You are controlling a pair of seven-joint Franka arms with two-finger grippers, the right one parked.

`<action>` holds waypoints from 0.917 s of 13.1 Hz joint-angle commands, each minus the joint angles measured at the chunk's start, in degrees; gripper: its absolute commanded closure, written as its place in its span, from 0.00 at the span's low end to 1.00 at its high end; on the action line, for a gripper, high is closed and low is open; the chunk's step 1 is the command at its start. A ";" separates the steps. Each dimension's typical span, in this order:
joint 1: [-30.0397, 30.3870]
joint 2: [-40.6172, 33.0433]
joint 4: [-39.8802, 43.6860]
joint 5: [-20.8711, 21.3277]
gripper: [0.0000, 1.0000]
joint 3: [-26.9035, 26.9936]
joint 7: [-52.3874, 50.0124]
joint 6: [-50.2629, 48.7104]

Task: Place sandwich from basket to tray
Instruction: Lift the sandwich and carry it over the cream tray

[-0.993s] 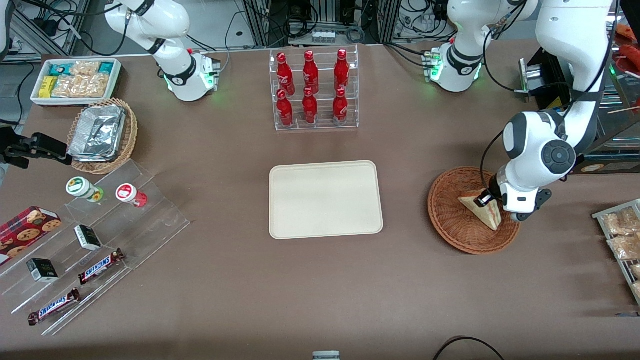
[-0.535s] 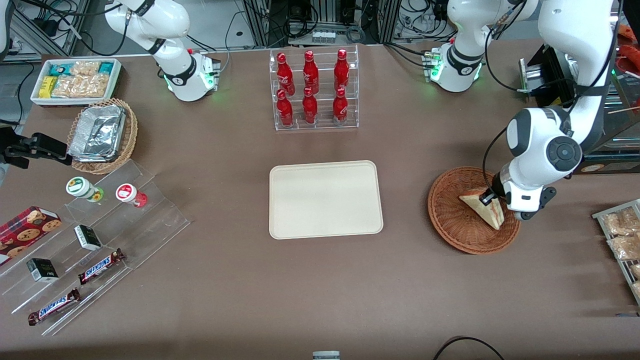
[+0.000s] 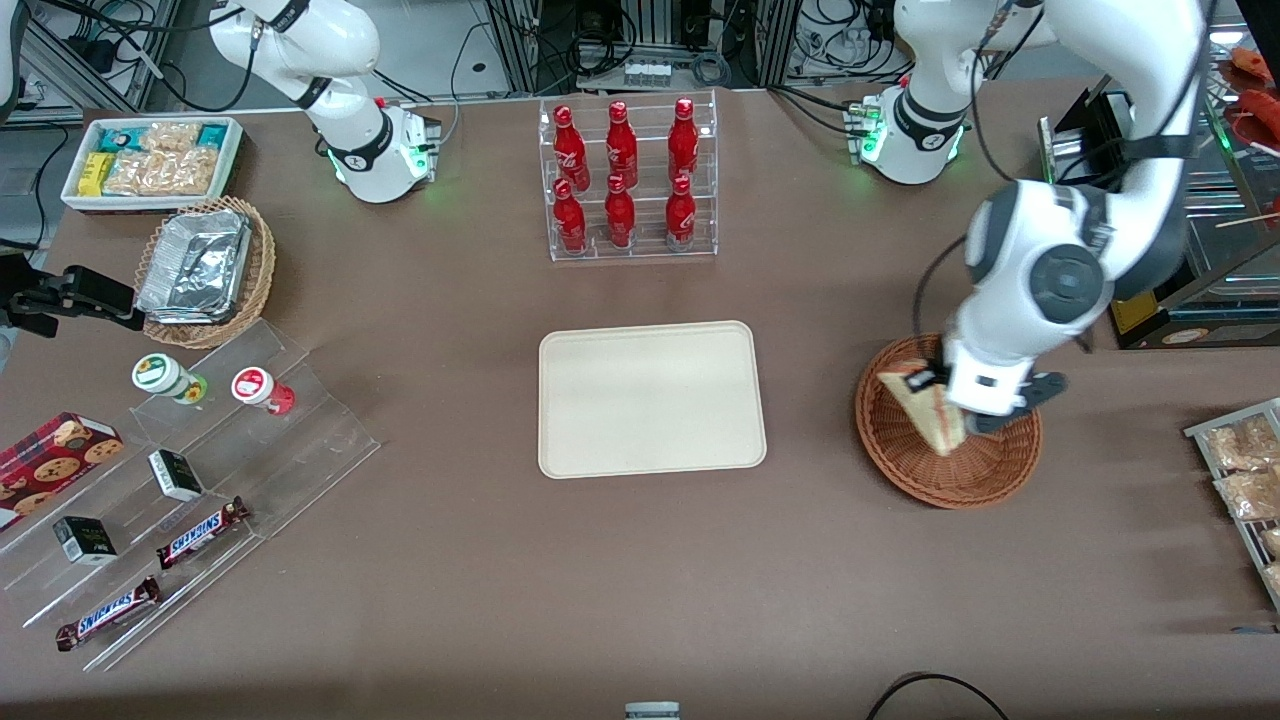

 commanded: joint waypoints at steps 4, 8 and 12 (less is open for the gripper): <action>-12.41 7.12 9.23 0.31 1.00 0.27 3.56 -1.59; -20.06 15.04 18.28 -1.72 1.00 0.09 2.62 -1.67; -25.16 21.45 24.97 -2.33 1.00 0.09 -0.11 -1.67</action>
